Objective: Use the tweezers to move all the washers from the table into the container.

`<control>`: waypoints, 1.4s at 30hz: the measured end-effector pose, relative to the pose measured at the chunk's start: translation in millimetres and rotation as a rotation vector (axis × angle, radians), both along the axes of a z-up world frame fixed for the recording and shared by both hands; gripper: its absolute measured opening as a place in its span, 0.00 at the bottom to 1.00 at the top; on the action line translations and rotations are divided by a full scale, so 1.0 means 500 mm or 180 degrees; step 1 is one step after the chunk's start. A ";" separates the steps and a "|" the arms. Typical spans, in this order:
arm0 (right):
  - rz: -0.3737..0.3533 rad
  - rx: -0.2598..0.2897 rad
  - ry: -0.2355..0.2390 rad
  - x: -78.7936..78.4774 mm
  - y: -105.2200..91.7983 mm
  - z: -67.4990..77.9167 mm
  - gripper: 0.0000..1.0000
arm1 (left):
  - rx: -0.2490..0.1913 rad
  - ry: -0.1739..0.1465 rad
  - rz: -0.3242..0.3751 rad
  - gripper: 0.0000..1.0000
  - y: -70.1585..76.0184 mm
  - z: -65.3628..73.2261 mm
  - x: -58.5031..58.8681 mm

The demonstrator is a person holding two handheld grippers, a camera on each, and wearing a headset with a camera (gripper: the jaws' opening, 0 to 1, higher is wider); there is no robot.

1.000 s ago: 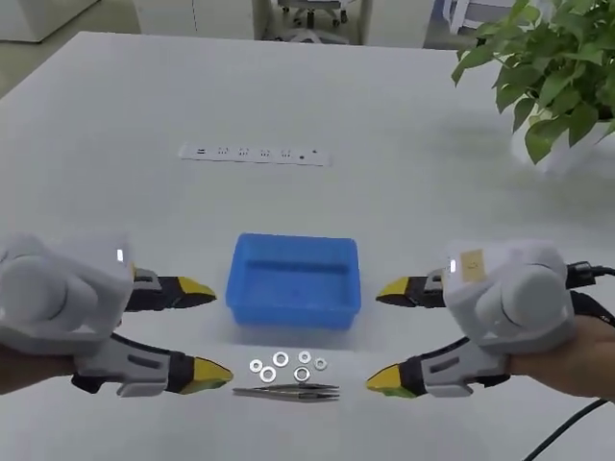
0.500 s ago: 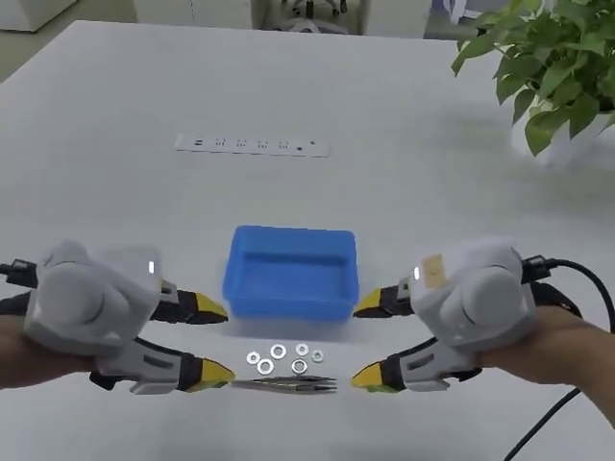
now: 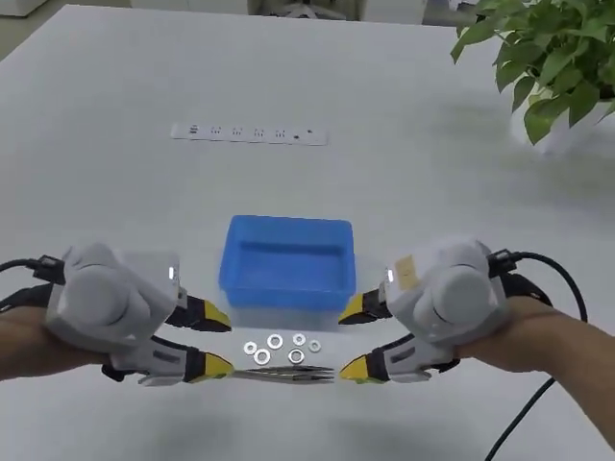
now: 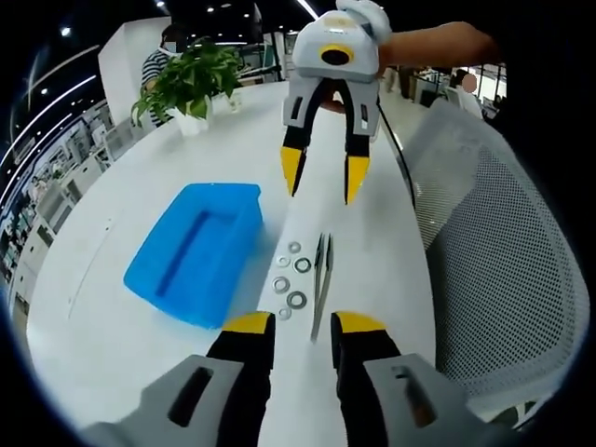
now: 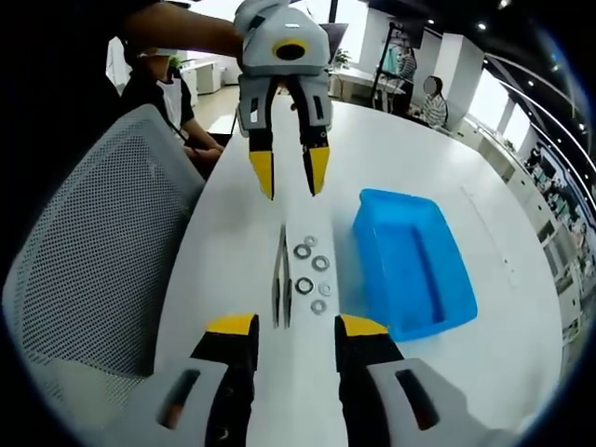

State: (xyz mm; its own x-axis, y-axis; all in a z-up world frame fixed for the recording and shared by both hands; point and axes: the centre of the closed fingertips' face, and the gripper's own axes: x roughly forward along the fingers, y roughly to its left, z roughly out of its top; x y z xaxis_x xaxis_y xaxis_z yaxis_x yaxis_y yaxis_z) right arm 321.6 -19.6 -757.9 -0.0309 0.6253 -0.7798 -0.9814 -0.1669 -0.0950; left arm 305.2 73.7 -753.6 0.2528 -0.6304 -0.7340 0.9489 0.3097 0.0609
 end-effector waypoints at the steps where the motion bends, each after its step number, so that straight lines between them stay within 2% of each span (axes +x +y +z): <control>1: 0.0007 -0.0005 -0.0002 0.000 0.001 -0.002 0.34 | 0.0008 0.0003 -0.0007 0.28 -0.001 -0.002 0.000; 14: 0.0064 -0.0069 0.0065 -0.010 0.012 -0.030 0.29 | 0.0148 0.0136 -0.0174 0.22 -0.008 -0.040 -0.008; 20: 0.0104 -0.0117 0.0075 -0.011 0.017 -0.045 0.27 | 0.0249 0.0146 -0.0251 0.18 -0.010 -0.059 -0.008; 25: 0.0144 -0.0147 0.0106 -0.015 0.022 -0.057 0.25 | 0.0271 0.0180 -0.0276 0.16 -0.013 -0.068 -0.007; 31: 0.0153 -0.0157 0.0134 -0.017 0.030 -0.069 0.23 | 0.0416 0.0213 -0.0327 0.13 -0.008 -0.090 -0.008; 38: 0.0190 -0.0191 0.0161 -0.024 0.036 -0.083 0.20 | 0.0546 0.0240 -0.0378 0.10 -0.003 -0.104 -0.011; 42: 0.0194 -0.0186 0.0165 -0.024 0.042 -0.089 0.19 | 0.0568 0.0263 -0.0385 0.08 -0.001 -0.108 -0.011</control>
State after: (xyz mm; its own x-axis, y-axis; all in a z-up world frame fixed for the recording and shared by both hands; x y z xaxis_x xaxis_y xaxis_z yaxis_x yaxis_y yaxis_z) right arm 309.5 1.3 -802.3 -0.1088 0.5745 -0.8112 -0.9725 -0.2304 -0.0328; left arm 299.7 73.1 -807.5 0.1179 -0.5109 -0.8515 0.9825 0.1847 0.0252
